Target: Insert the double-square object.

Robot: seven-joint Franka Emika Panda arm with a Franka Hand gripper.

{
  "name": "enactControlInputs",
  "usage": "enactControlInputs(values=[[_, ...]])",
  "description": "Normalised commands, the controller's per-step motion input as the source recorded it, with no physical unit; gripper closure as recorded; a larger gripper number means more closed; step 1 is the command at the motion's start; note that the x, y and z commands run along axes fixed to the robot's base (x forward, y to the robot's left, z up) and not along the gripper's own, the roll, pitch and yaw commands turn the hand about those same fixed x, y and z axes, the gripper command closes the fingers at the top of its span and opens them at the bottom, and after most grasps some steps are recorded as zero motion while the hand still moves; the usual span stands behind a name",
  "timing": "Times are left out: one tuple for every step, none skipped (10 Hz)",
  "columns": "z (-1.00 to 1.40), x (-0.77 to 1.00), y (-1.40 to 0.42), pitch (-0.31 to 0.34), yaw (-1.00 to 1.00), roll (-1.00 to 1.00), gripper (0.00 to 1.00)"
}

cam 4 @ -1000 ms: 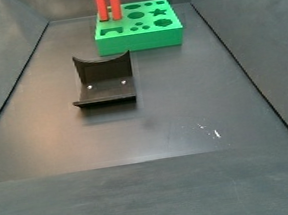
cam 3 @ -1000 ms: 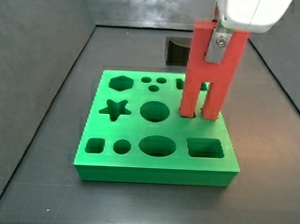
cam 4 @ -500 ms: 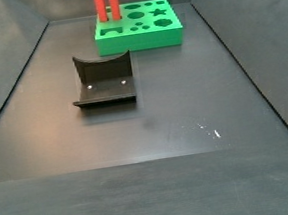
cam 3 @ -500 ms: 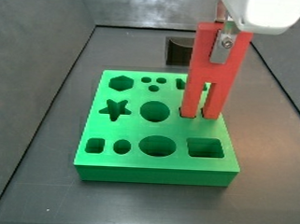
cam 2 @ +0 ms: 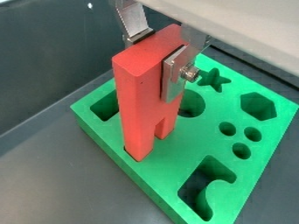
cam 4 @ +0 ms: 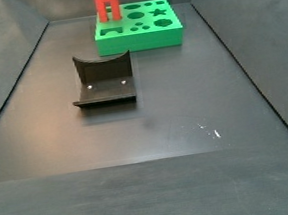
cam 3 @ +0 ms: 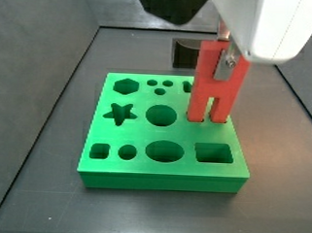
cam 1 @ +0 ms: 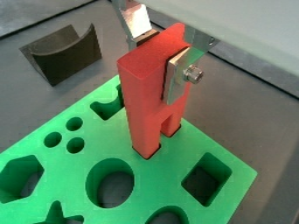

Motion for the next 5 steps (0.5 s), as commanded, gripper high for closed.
enactControlInputs(values=[[-0.31,0.16,0.0,0.033,0.0,0.08,1.0],[-0.32,0.14,0.0,0.004,0.0,0.05,1.0],[-0.33,0.12,0.0,0.0,0.0,0.0,1.0],[-0.32,0.09,0.0,0.0,0.0,0.0,1.0],[-0.31,0.08,0.0,0.0,0.0,0.0,1.0]])
